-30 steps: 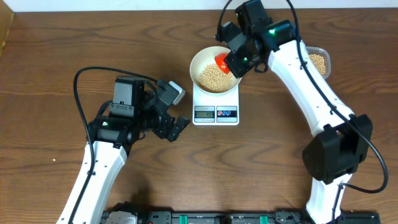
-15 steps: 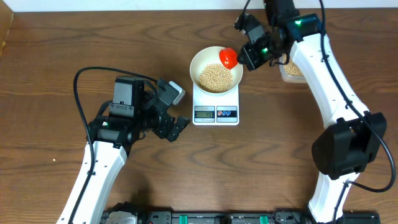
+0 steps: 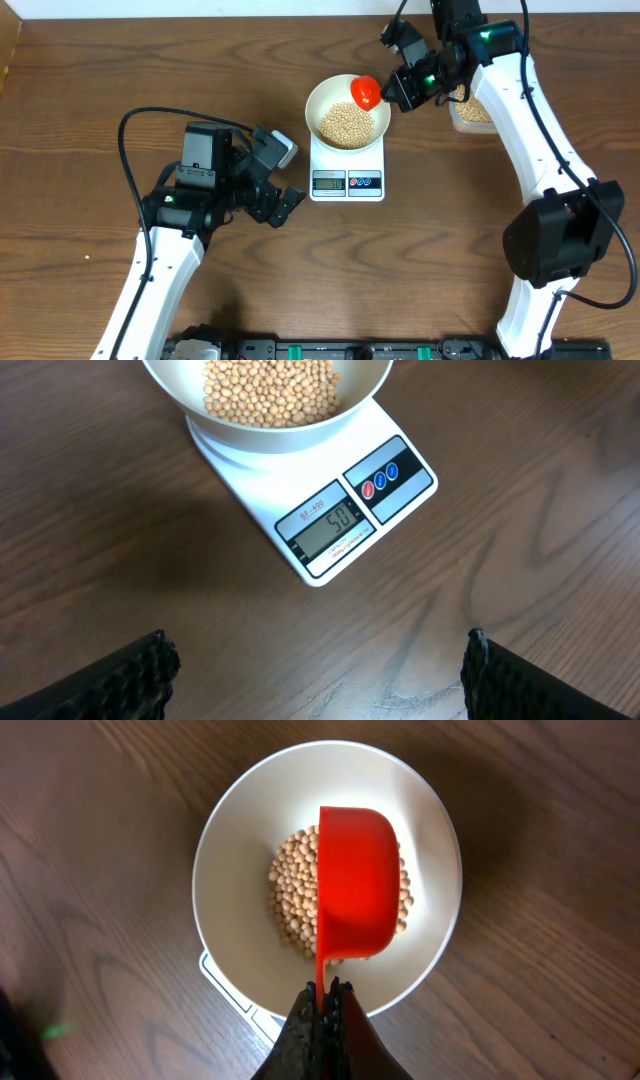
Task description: Scoop item into bowl and weigh 50g on scale
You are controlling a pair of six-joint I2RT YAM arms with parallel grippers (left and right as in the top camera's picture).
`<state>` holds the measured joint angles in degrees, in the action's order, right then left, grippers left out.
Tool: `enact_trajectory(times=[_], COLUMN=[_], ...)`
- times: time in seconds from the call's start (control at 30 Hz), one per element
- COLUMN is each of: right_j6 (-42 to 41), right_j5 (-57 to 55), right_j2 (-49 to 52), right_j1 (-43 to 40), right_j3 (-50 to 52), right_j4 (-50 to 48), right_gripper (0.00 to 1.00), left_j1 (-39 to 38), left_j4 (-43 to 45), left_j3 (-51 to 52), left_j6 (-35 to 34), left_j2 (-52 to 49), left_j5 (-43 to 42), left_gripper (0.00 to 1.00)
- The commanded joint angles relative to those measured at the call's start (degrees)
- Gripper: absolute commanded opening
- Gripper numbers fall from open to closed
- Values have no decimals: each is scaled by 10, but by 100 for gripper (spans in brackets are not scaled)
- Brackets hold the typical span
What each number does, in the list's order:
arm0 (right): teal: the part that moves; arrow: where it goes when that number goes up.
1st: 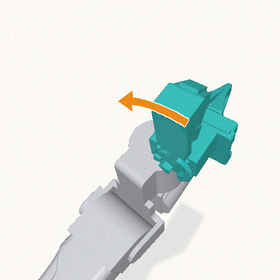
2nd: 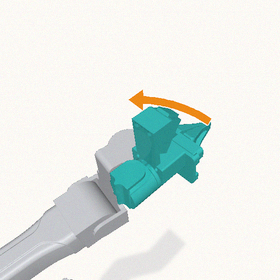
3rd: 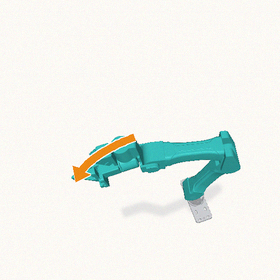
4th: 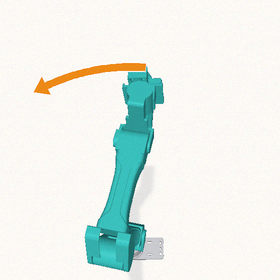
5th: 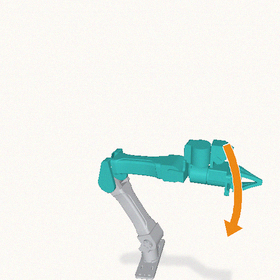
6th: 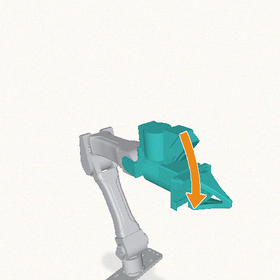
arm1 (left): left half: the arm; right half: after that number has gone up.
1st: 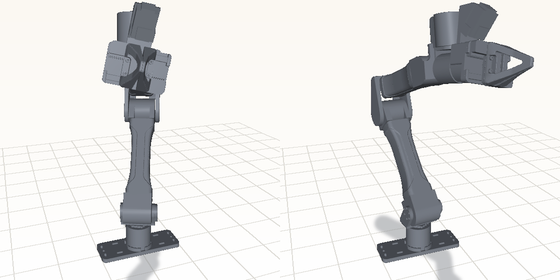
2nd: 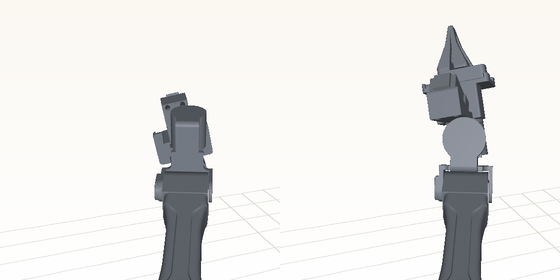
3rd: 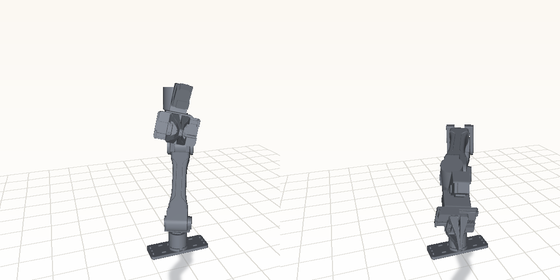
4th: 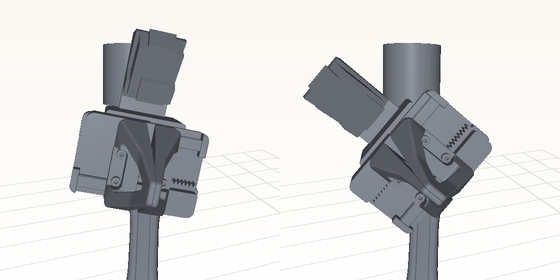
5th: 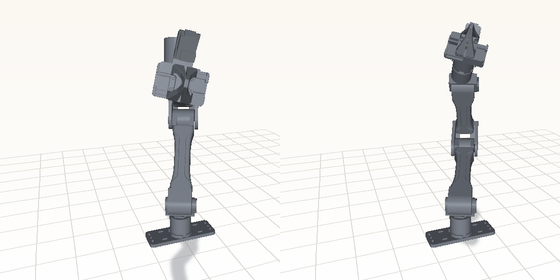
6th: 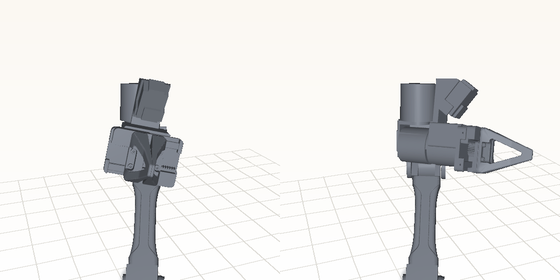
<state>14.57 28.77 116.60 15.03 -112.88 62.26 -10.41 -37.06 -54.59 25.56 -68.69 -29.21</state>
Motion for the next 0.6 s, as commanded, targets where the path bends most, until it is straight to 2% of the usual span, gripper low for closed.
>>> enact_trajectory(times=[0.0, 0.57], right_j6=[-4, -11], right_j5=[14, 48], right_j2=[-23, -47], right_j1=[4, -9], right_j3=[-15, -16], right_j4=[-2, -3], right_gripper=[1, 1], left_j1=[-2, -2], left_j4=[-1, -1], left_j3=[2, 2], left_j6=[5, 5], left_j2=[-2, -2], left_j5=[3, 3], left_gripper=[93, 93])
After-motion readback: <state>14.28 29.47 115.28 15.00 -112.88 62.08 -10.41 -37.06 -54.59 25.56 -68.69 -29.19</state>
